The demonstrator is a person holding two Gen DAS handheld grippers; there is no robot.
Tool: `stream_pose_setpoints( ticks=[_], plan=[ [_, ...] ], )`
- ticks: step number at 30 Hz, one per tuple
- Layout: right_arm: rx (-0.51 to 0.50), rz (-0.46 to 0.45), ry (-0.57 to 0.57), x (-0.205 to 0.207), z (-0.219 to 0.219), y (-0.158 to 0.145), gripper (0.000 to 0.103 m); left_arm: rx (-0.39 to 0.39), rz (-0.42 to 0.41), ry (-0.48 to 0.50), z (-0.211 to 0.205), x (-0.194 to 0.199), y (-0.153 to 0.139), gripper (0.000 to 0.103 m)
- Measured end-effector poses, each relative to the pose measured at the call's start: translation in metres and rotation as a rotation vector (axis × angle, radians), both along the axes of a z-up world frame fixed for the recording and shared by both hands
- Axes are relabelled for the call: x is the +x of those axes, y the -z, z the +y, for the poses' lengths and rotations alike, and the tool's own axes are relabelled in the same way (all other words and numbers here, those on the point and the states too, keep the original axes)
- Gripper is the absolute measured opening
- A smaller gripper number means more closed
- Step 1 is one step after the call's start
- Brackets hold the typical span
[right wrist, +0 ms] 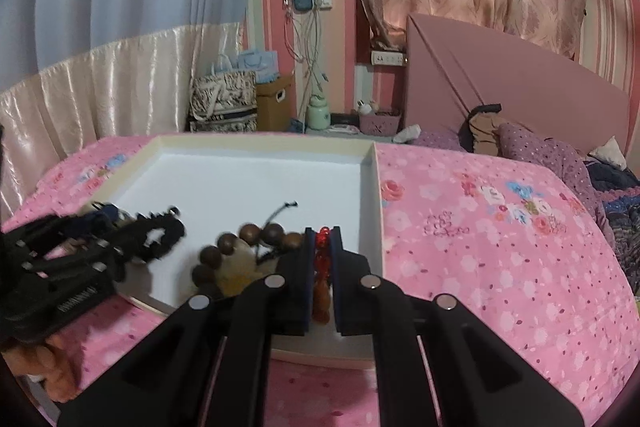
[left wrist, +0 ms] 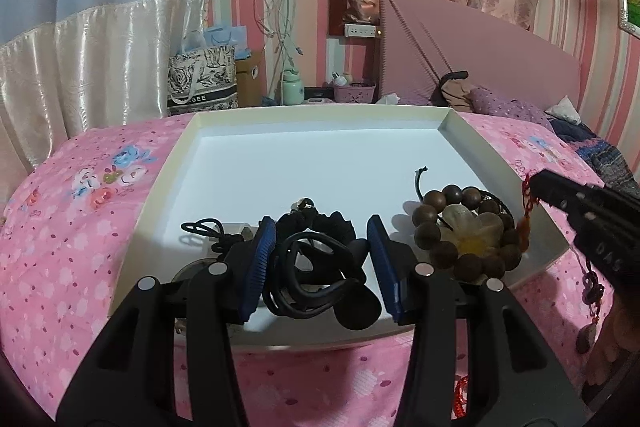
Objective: Organize jewelry
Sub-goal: 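Carry both items over the tray and lower them inside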
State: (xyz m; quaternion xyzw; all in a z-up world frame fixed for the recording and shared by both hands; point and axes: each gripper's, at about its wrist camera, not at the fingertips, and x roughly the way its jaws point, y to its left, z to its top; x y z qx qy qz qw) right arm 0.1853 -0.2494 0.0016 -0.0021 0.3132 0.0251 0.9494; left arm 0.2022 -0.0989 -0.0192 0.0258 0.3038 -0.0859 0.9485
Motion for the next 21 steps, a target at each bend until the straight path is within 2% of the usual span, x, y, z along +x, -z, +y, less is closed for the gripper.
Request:
stream_pose_setpoints(
  ticks=[10, 16, 21],
  plan=[
    [-0.017, 0.008, -0.029, -0.0006, 0.0060, 0.0053, 0.007, 0.033, 0.013, 0.007, -0.0042, 0.0010, 0.0002, 0.047],
    [0.032, 0.025, -0.015, 0.0025, -0.0006, 0.0073, 0.007, 0.041, 0.022, 0.010, -0.0060, 0.0023, 0.0022, 0.047],
    [0.020, 0.026, -0.020, 0.0037, -0.0001, 0.0081, 0.007, 0.037, 0.032, 0.013, -0.0060, 0.0046, 0.0030, 0.047]
  ],
)
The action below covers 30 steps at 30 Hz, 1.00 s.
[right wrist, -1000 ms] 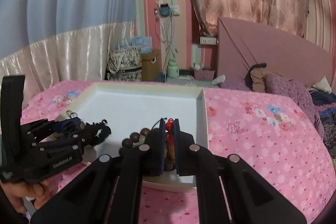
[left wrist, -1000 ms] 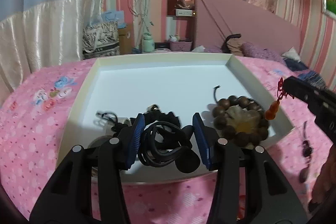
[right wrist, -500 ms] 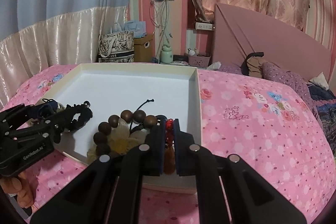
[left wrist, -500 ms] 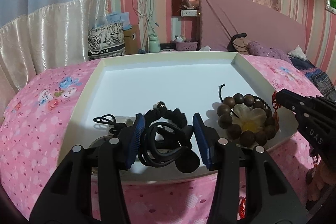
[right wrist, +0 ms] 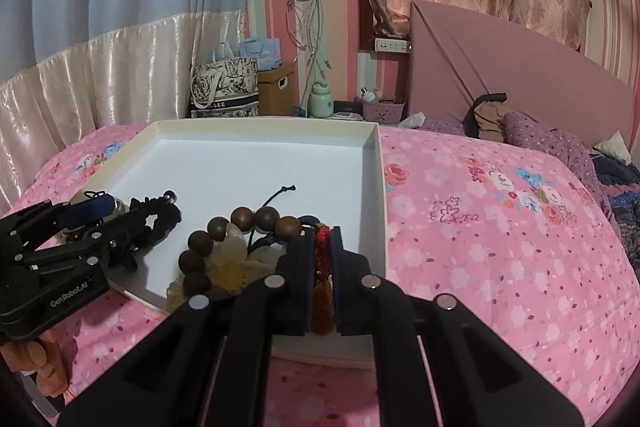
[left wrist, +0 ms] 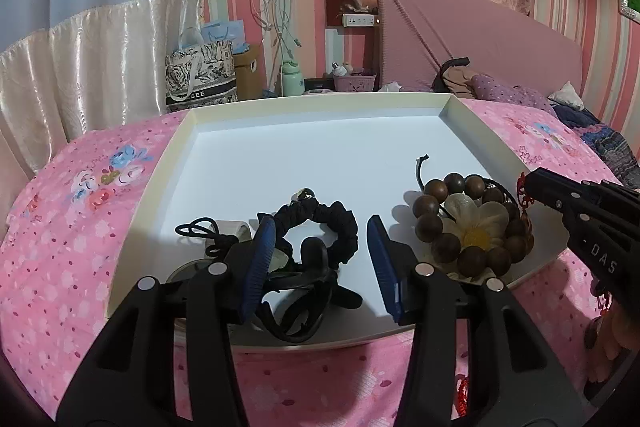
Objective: Organize jewelry
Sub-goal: 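Carry both items over the tray and lower them inside, then open both grippers to release the items into the tray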
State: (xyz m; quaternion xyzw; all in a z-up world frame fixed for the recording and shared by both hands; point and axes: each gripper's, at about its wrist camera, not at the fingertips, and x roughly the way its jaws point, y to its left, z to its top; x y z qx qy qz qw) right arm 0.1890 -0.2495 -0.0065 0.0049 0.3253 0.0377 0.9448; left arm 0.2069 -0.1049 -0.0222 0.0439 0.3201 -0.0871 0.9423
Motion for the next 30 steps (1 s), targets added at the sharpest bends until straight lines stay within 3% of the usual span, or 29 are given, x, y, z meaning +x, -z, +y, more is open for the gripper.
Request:
stream_pose_setpoints(
  ticks=[13, 20, 22, 23, 24, 30],
  plan=[
    [-0.016, -0.008, 0.000, -0.0018, 0.0014, 0.0003, 0.009, -0.020, 0.000, 0.001, -0.0001, 0.0008, 0.0027, 0.047],
    [-0.018, -0.008, 0.003, -0.0027, 0.0002, 0.0002, 0.009, -0.018, -0.029, -0.012, 0.0004, -0.0047, -0.0015, 0.066],
    [-0.018, -0.013, 0.004, -0.0035, -0.0004, -0.0003, 0.029, -0.016, -0.033, -0.013, 0.0001, -0.0051, -0.0024, 0.068],
    [-0.017, -0.018, 0.005, -0.0044, -0.0006, -0.0010, 0.047, -0.016, -0.035, -0.013, 0.0002, -0.0052, -0.0027, 0.069],
    [-0.015, -0.026, 0.007, -0.0062, -0.0015, -0.0018, 0.051, -0.017, -0.036, -0.013, 0.0005, -0.0054, -0.0031, 0.071],
    [-0.009, -0.034, 0.020, -0.0071, -0.0048, -0.0036, 0.053, -0.020, -0.054, -0.025, 0.0032, -0.0076, -0.0048, 0.080]
  ],
)
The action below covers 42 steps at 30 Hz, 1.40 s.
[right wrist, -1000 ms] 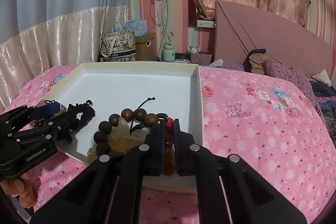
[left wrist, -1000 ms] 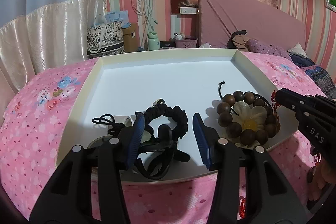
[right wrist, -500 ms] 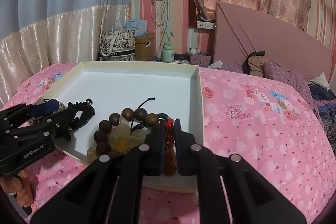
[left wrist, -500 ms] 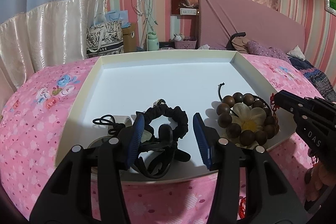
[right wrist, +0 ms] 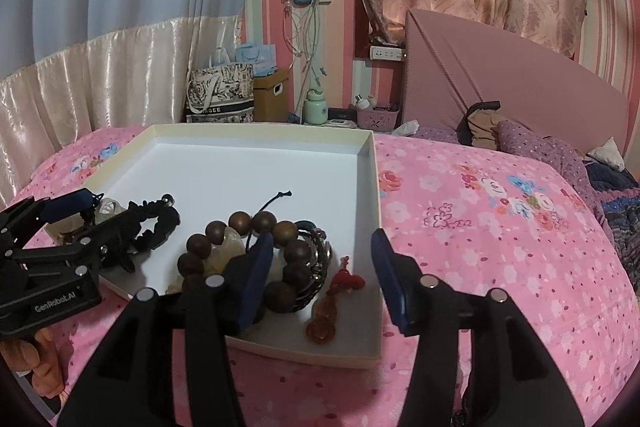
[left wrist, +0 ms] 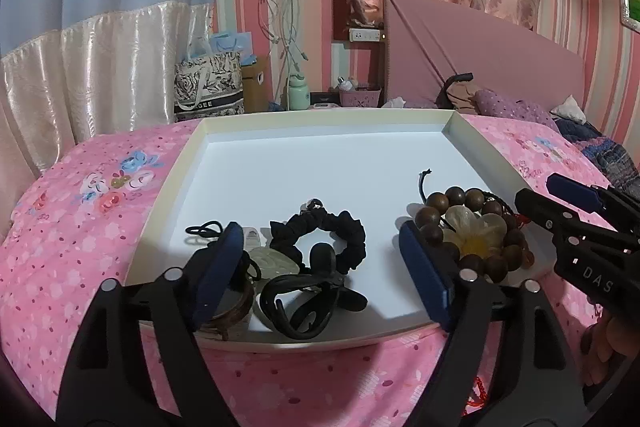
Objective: Organize jewelry
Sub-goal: 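Open both grippers to release the items into the tray, then grasp the red string bracelet with the left gripper while the right gripper grasps the dark tasseled pendant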
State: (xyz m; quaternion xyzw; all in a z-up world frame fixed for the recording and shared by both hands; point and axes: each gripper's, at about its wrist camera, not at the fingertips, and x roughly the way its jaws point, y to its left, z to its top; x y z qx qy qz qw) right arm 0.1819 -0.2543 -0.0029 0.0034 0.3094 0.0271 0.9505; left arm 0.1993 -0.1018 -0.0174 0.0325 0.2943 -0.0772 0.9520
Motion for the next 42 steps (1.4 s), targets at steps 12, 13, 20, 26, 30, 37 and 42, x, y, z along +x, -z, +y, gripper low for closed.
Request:
stream_pose_setpoints(
  ticks=[12, 13, 20, 26, 30, 37, 42],
  plan=[
    [0.050, -0.019, 0.024, -0.008, -0.015, -0.008, 0.062, -0.011, -0.018, -0.013, 0.004, -0.003, -0.002, 0.090],
    [0.053, -0.022, 0.026, -0.008, -0.017, -0.010, 0.062, -0.017, -0.016, -0.016, 0.006, -0.003, -0.002, 0.090],
    [0.070, -0.026, 0.060, -0.012, -0.034, -0.017, 0.065, -0.015, -0.033, -0.015, 0.004, -0.006, -0.003, 0.093],
    [0.083, -0.039, 0.098, -0.018, -0.049, -0.024, 0.066, -0.018, -0.038, -0.011, 0.005, -0.007, -0.003, 0.095],
    [0.059, -0.037, 0.088, -0.021, -0.052, -0.032, 0.067, -0.028, -0.037, -0.014, 0.007, -0.007, -0.003, 0.095],
    [0.072, -0.011, 0.143, -0.027, -0.091, -0.045, 0.069, -0.068, 0.003, -0.042, 0.017, -0.010, -0.007, 0.095],
    [0.122, 0.095, 0.122, -0.034, -0.111, -0.028, 0.069, -0.034, 0.052, -0.017, 0.016, -0.037, -0.008, 0.095]
  ],
)
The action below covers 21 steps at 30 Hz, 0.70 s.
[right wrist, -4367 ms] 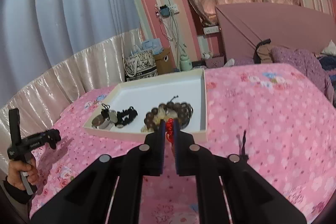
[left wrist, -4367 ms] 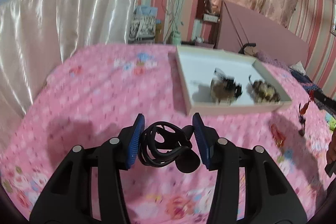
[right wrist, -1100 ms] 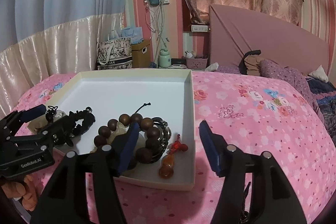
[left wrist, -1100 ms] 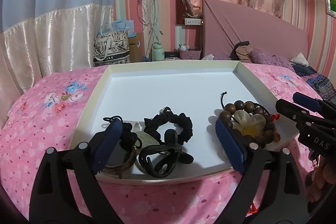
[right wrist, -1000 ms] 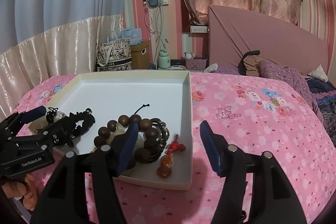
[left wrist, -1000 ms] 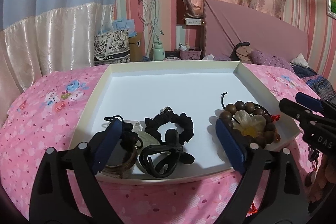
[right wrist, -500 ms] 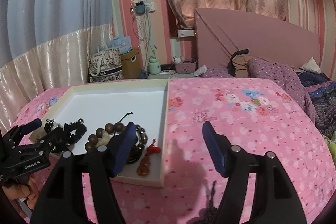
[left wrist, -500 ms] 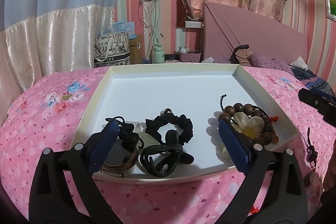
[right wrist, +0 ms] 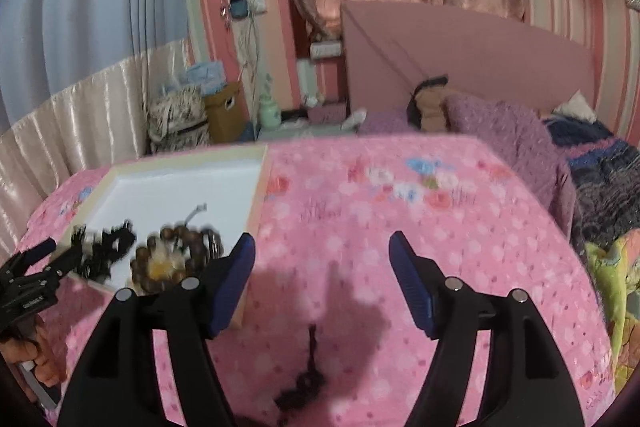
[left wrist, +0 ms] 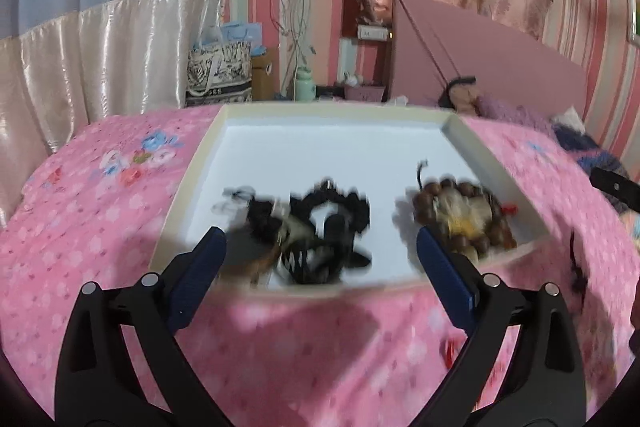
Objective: Organize jewelry
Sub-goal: 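Grasp the red string bracelet with the left gripper while the right gripper grasps the dark tasseled pendant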
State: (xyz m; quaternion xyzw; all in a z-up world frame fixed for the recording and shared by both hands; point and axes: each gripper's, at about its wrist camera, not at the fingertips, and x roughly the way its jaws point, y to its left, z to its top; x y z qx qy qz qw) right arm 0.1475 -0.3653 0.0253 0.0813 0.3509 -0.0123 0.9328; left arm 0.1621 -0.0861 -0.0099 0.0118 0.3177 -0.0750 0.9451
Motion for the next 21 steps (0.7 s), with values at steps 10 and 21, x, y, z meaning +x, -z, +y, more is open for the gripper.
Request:
stream_pose_setpoints(
  ticks=[10, 21],
  plan=[
    [0.079, 0.136, -0.121, -0.029, -0.007, 0.046, 0.070, 0.093, 0.119, 0.117, -0.045, -0.052, 0.025, 0.095],
    [-0.113, 0.234, -0.173, -0.036, 0.029, 0.066, 0.064, 0.220, 0.210, 0.197, -0.075, -0.052, 0.047, 0.086]
  ],
)
